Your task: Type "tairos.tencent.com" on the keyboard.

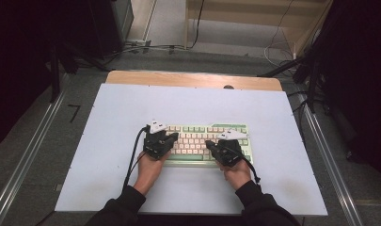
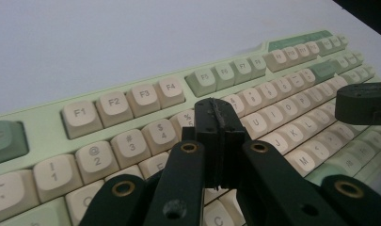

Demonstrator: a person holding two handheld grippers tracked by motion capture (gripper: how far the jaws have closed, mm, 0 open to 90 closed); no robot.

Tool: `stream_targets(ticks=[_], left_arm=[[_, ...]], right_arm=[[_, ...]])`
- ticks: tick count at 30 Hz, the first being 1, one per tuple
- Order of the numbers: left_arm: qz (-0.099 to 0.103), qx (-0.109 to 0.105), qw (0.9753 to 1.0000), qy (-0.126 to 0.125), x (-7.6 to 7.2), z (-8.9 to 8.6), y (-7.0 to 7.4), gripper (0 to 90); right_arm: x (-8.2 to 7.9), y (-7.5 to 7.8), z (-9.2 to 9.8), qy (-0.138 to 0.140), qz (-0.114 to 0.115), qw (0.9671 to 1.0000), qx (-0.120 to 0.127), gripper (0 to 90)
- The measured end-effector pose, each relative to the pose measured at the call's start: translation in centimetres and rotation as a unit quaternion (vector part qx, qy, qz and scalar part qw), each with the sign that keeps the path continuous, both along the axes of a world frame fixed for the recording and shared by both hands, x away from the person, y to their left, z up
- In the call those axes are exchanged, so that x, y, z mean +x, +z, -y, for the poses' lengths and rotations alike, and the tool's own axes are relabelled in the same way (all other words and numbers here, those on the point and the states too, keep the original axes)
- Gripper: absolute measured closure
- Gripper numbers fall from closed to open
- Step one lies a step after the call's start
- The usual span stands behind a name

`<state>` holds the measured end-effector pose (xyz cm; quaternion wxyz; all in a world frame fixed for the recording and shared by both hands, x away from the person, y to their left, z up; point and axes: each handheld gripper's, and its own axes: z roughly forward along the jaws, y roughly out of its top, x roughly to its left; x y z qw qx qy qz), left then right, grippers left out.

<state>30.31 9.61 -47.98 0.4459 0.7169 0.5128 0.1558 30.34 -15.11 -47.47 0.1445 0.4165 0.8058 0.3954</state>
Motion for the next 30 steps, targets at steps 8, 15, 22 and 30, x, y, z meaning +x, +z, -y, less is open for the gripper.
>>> stream_targets(ticks=[8,15,22,30], left_arm=[[-0.002,0.001,1.0,0.008,-0.2,-1.0,0.0,90.0],[-0.007,0.005,0.9999,0.014,-0.3,-1.3,-0.3,90.0],[-0.01,0.008,0.9998,0.018,-0.3,-1.6,-0.6,90.0],[-0.015,0.013,0.9996,0.021,-0.2,-1.8,-1.0,90.0]], right_arm=[[0.0,0.1,0.0,0.001,0.001,1.0,0.0,87.3],[0.0,0.1,0.0,0.001,0.002,1.0,0.0,87.3],[0.0,0.1,0.0,0.001,0.003,1.0,0.001,87.3],[0.0,0.1,0.0,0.002,0.003,1.0,0.001,87.3]])
